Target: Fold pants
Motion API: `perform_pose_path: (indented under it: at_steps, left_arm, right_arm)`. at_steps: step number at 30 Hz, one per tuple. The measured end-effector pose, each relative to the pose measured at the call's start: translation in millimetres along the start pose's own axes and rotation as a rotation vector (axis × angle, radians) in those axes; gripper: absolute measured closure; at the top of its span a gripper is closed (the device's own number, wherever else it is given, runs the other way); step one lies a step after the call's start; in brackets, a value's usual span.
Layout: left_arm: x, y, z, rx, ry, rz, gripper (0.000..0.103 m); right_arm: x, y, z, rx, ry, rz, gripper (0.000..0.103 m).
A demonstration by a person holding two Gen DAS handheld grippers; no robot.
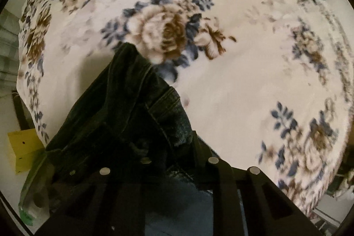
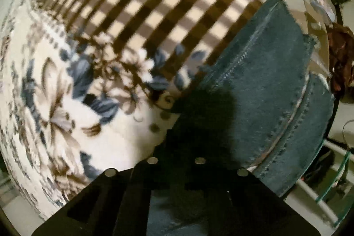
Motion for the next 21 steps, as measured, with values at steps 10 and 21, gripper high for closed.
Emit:
perform_pose_path:
  at_steps: [10,21]
  left_arm:
    - [-164,17,56,-0.012,-0.002,0.051,0.089]
    - [-238,-77,84,-0.059,0.059,0.003,0.088]
  right_arm:
    - [87,56,94,0.075,0.095,-0.061,0.101]
    - [186,-10,199,-0.056,0.137,0.047,0.1]
Point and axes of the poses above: each gripper's, at about its wrist camera, not at the fingertips, and y roughly against the way its jaws point, x to its right, z to its underside, the point moved 5 cm from there along -y, roughly the way its jaws point, and after that the axes turned 10 degrees about y, right-handed, at the moved point
